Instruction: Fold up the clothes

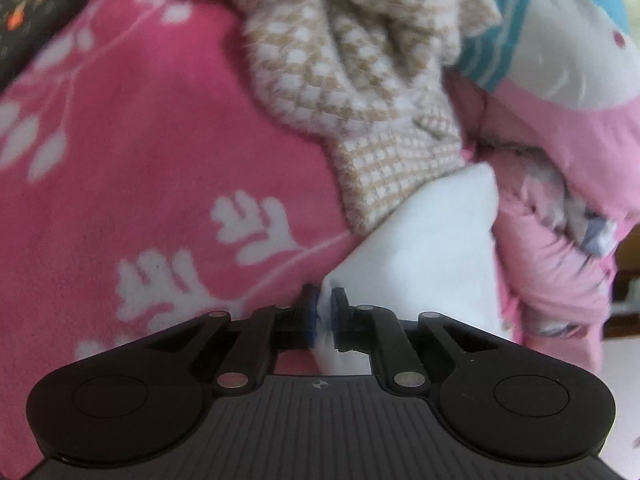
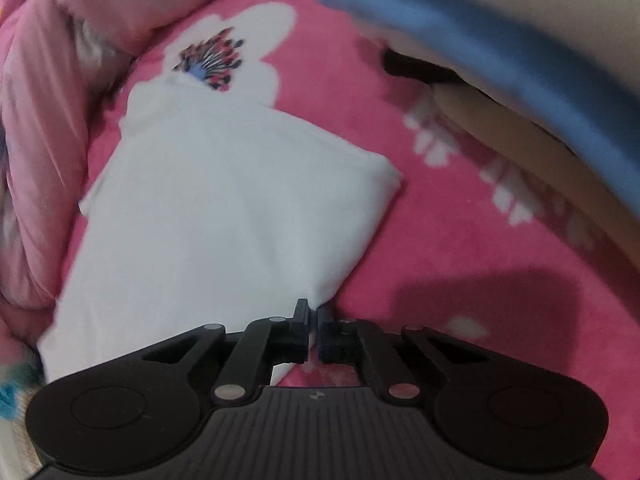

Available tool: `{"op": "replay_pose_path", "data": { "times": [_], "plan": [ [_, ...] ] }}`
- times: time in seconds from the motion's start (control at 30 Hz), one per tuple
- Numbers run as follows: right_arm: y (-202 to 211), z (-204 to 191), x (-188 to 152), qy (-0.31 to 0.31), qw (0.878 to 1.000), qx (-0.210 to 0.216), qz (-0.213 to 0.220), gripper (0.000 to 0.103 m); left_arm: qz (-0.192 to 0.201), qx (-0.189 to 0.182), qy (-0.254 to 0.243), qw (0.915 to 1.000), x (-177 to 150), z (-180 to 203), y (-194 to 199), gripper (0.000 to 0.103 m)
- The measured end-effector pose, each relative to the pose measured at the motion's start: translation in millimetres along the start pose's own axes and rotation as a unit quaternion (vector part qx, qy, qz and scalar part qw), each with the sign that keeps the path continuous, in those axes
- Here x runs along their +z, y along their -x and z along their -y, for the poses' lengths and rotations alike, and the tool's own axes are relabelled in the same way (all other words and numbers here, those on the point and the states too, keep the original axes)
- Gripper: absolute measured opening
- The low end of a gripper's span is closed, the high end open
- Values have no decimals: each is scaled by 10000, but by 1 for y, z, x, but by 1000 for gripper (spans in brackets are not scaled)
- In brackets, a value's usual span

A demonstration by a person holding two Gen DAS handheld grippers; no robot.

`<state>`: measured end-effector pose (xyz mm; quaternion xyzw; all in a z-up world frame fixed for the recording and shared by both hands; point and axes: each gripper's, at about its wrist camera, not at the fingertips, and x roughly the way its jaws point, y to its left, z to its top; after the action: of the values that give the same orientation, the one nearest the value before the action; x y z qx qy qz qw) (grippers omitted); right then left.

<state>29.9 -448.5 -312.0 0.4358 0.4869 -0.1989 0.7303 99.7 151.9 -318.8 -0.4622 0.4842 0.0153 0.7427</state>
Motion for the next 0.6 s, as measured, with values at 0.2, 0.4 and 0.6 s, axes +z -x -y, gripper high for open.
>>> {"op": "replay_pose_path", "data": {
  "times": [0.2,0.4,0.6],
  "plan": [
    [49,-27,-5,1555,9853,-664,241,14,395,547,-1245,9899,-4,32,35,27],
    [52,-135,-64,4728,8781,285,675,14,788,467,-3411,9355,-42,92,45,28],
    [-33,-194,-89,5665,8206,379,657,12,168,946,-4392,8932,-77,89,-11,28]
  ]
}}
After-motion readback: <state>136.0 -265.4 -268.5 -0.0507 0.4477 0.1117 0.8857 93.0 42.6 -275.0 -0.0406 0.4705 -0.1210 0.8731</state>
